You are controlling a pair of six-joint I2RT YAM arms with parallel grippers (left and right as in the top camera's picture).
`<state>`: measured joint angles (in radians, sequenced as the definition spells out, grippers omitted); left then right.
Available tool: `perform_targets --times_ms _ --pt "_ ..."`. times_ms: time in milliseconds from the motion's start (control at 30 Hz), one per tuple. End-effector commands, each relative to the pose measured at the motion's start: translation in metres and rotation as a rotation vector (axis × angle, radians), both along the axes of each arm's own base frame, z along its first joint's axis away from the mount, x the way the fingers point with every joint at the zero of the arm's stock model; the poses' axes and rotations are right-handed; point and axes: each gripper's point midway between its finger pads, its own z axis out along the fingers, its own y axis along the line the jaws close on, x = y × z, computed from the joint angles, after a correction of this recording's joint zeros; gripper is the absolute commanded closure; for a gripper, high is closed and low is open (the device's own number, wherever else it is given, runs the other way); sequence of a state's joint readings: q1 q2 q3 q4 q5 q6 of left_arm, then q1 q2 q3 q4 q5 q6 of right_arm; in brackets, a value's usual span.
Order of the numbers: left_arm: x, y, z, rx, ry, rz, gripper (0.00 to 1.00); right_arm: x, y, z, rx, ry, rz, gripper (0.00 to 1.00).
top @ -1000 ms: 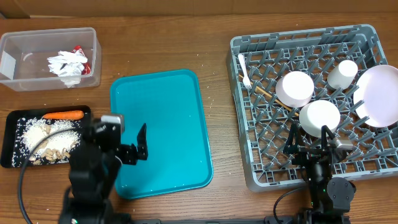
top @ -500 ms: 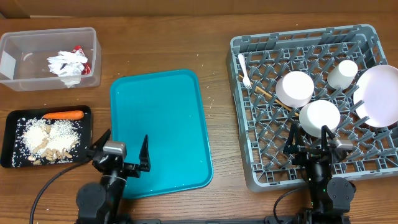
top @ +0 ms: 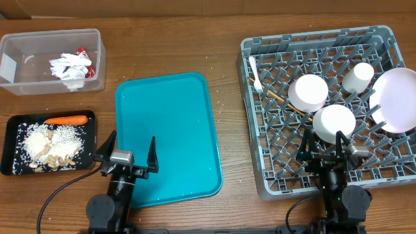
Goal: Sort waste into correct bins and load items into the dishwasher rack
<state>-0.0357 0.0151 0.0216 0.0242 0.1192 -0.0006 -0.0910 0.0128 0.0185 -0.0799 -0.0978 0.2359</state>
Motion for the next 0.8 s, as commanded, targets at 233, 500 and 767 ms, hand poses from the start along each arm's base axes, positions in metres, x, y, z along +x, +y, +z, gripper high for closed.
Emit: perform_targets --times_ms 233,500,767 --pt "0.001 0.013 -0.027 -0.021 0.094 0.051 0.00 0.000 -0.001 -0.002 0.003 -0.004 -0.003 0.00" --pt "0.001 0.014 -0.027 -0.021 0.096 0.053 0.00 0.000 -0.001 -0.002 0.003 -0.004 -0.003 0.00" --pt "0.001 0.014 -0.027 -0.021 0.096 0.053 0.00 0.000 -0.001 -0.002 0.003 -0.004 -0.003 0.00"
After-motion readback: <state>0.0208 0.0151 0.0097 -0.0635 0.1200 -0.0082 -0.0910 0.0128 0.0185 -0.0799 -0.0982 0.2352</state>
